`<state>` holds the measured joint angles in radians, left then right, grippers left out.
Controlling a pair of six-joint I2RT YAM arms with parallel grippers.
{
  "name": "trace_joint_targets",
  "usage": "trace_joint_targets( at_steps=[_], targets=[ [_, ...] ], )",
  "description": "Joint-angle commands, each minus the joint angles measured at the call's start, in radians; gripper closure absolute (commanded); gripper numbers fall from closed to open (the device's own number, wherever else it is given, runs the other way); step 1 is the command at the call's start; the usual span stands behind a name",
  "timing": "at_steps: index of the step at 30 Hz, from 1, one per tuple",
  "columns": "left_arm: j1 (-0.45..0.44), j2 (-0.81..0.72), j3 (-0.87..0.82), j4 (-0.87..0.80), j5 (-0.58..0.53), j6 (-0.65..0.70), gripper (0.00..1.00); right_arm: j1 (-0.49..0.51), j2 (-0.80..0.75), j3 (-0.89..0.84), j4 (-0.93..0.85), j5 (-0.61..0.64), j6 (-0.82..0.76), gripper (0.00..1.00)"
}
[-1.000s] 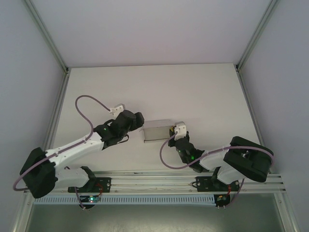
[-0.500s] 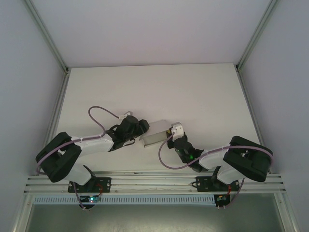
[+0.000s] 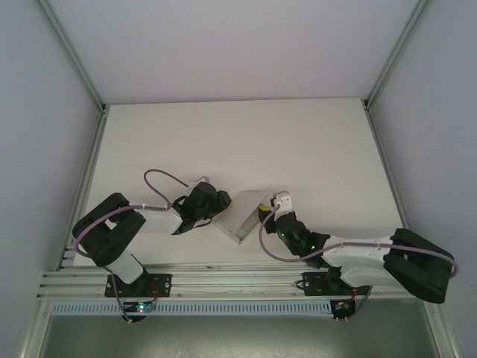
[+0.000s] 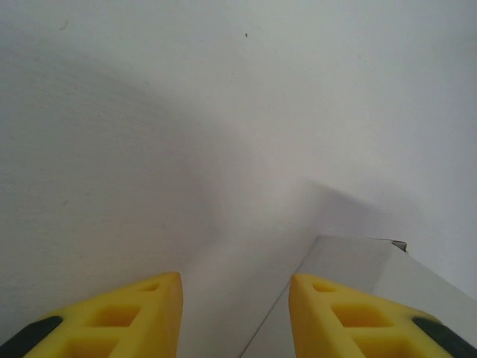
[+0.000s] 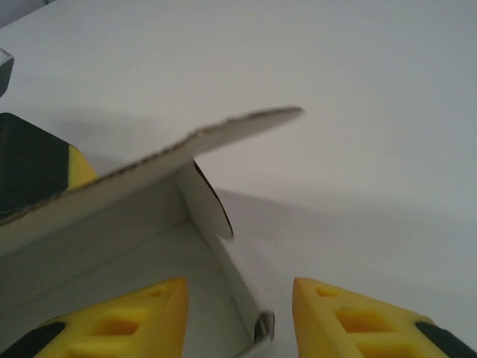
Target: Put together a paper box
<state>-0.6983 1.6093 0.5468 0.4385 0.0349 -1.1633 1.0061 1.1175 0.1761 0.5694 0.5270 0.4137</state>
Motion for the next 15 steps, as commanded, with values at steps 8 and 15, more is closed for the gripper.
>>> trace_joint_targets(
  at_steps=[8,15],
  targets=[
    [-0.003,0.005,0.085,-0.129,-0.023,0.113,0.55,0.008,-0.054,0.022,-0.213,-0.034,0.011,0.52],
    [-0.003,-0.032,0.129,-0.232,-0.044,0.178,0.56,0.003,-0.341,0.07,-0.524,0.072,0.073,0.42]
  ],
)
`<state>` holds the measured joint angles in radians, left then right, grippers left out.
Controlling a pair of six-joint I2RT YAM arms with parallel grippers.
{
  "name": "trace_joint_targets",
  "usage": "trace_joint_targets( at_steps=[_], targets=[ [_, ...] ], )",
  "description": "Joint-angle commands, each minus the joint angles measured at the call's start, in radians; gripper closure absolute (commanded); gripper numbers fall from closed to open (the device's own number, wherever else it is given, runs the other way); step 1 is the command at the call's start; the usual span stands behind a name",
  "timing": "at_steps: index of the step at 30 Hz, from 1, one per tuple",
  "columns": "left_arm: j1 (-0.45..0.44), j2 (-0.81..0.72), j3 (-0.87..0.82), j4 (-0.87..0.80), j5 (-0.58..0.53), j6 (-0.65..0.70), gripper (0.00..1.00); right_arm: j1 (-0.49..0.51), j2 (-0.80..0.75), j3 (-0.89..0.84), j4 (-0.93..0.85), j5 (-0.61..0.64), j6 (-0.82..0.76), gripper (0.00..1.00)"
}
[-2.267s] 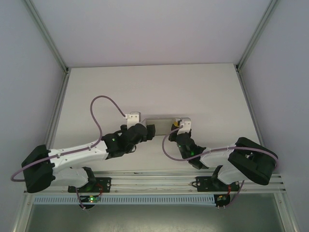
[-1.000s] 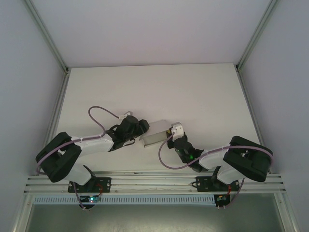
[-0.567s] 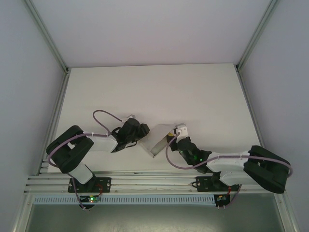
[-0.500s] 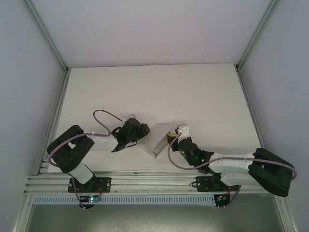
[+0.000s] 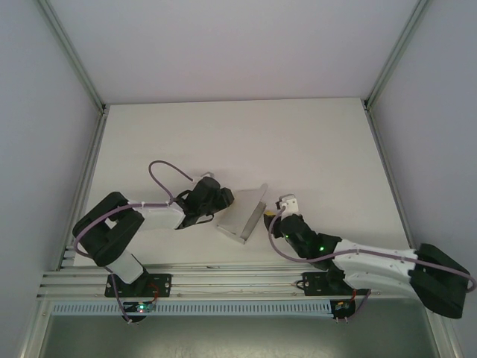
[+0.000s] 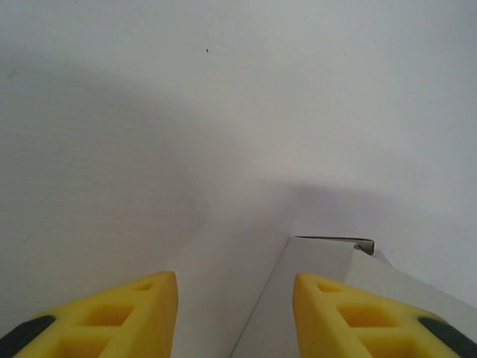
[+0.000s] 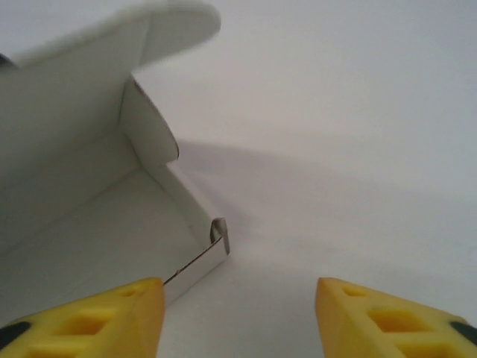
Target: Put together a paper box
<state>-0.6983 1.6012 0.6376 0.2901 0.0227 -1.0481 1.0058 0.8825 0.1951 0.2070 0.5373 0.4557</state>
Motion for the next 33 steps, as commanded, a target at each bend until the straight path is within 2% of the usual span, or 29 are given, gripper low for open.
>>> trace_joint_targets(
  at_steps=[1,4,6,8,11,16,23,33],
  targets=[
    [-0.003,-0.023,0.044,-0.085,-0.028,0.075,0.55,0.003,-0.151,0.063,-0.199,0.073,0.032,0.4],
    [-0.005,-0.016,0.056,-0.09,-0.019,0.089,0.55,-0.012,-0.247,0.112,-0.219,0.058,-0.002,0.38],
    [-0.005,-0.01,0.06,-0.095,-0.017,0.092,0.56,-0.033,-0.23,0.163,-0.186,-0.003,-0.033,0.35],
    [-0.004,-0.007,0.063,-0.102,-0.014,0.095,0.55,-0.054,-0.148,0.235,-0.154,-0.079,-0.067,0.28],
    [-0.004,-0.001,0.069,-0.109,-0.006,0.103,0.55,-0.066,0.032,0.362,-0.142,-0.116,-0.116,0.26],
    [-0.007,0.002,0.073,-0.114,0.003,0.116,0.54,-0.111,0.287,0.498,-0.221,-0.113,-0.121,0.22],
    [-0.008,0.027,0.084,-0.106,0.04,0.131,0.53,-0.146,0.422,0.392,-0.197,-0.151,-0.036,0.22],
    [-0.02,0.034,0.111,-0.133,0.072,0.175,0.54,-0.156,0.522,0.227,-0.089,-0.114,0.135,0.25]
  ],
)
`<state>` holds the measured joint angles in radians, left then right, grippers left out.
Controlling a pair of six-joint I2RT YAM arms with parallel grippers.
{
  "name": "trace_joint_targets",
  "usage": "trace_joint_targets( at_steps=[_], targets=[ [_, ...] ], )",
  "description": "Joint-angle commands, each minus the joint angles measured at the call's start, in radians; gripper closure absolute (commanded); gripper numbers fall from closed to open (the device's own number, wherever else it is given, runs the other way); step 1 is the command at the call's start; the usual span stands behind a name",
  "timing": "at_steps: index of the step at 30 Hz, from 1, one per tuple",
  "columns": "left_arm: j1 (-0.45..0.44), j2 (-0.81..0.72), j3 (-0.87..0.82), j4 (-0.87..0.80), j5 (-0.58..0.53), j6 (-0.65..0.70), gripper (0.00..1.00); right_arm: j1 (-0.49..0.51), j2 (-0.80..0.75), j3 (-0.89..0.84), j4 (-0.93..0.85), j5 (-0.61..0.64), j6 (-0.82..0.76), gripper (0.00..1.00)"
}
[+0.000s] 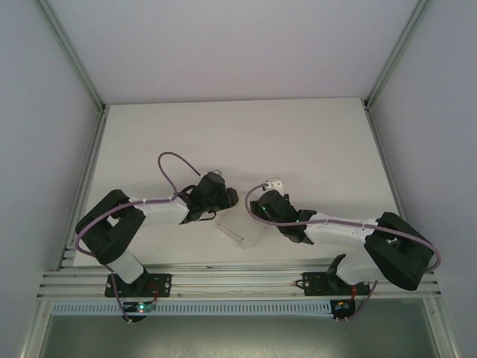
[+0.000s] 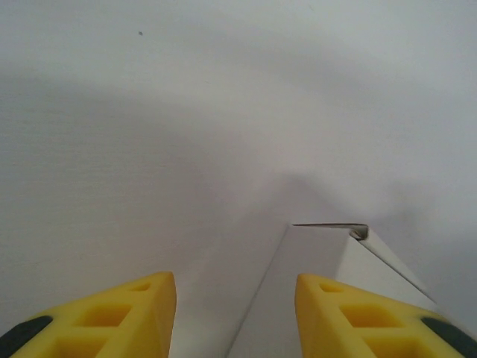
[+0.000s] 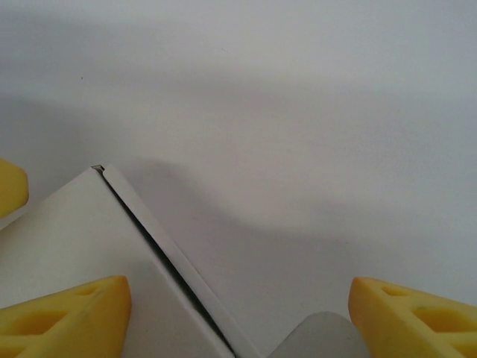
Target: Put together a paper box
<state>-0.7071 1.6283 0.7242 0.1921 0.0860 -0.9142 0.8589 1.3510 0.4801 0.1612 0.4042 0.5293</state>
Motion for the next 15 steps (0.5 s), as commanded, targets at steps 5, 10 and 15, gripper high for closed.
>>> trace_joint_targets(
  at_steps=[5,10,15],
  targets=[
    [-0.014,-0.012,0.04,-0.066,0.016,0.077,0.5,-0.008,0.095,-0.118,-0.006,0.084,0.167,0.33],
    [-0.014,-0.098,0.113,-0.346,-0.169,0.092,0.3,0.008,0.123,-0.145,0.019,0.102,0.208,0.34],
    [-0.022,-0.218,0.063,-0.487,-0.206,0.045,0.0,0.012,0.141,-0.146,0.029,0.101,0.239,0.33]
  ],
)
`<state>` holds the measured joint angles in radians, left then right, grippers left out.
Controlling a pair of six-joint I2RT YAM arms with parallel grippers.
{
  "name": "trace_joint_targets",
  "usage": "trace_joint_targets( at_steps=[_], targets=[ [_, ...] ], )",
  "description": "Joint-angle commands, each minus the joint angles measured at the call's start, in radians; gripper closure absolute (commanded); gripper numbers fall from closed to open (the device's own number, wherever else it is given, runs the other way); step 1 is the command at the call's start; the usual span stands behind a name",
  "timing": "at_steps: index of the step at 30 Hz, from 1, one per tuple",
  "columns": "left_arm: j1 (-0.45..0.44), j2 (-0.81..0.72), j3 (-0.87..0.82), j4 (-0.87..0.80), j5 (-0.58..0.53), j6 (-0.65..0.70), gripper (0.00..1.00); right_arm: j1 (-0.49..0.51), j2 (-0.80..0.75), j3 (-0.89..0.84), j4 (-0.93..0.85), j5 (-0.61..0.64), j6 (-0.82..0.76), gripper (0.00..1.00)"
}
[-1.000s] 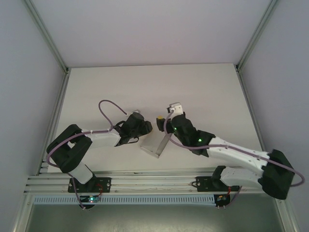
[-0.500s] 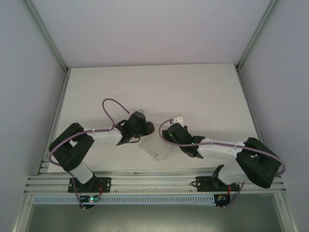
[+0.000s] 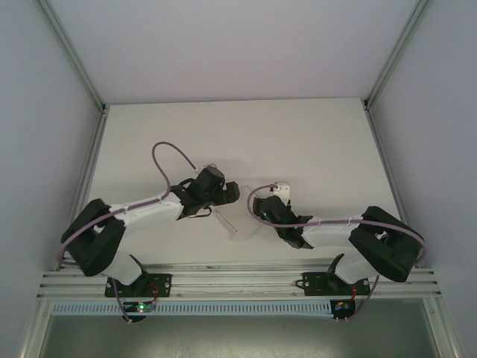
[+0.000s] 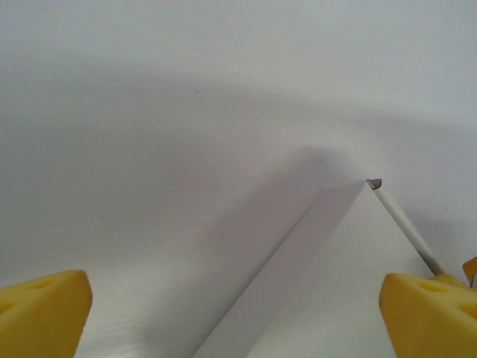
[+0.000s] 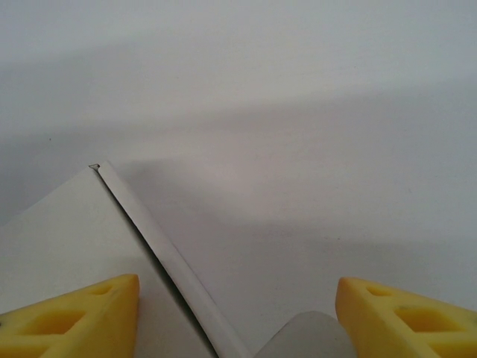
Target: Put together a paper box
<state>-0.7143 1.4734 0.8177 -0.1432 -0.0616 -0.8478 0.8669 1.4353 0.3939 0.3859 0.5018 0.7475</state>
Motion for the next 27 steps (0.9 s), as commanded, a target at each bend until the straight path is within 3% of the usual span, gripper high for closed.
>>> trace_joint_targets(
  at_steps=[1,3,10,15,20,27],
  targets=[
    [-0.02,-0.084,-0.063,-0.123,-0.024,-0.039,0.0,0.005,0.057,-0.06,-0.196,0.003,0.028,0.33],
    [-0.039,-0.118,-0.13,-0.027,0.059,-0.068,0.0,0.004,0.054,-0.057,-0.199,-0.001,0.033,0.33],
    [-0.077,-0.087,-0.232,0.21,0.164,-0.196,0.02,0.011,0.016,-0.049,-0.218,-0.011,0.045,0.33],
    [-0.077,-0.035,-0.26,0.326,0.204,-0.238,0.21,0.012,-0.015,-0.059,-0.236,-0.002,0.051,0.33],
    [-0.077,-0.023,-0.277,0.329,0.167,-0.269,0.43,0.014,-0.03,-0.069,-0.24,-0.007,0.058,0.33],
    [-0.076,-0.089,-0.316,0.307,0.108,-0.267,0.58,0.017,-0.076,-0.087,-0.242,-0.026,0.056,0.33]
  ],
)
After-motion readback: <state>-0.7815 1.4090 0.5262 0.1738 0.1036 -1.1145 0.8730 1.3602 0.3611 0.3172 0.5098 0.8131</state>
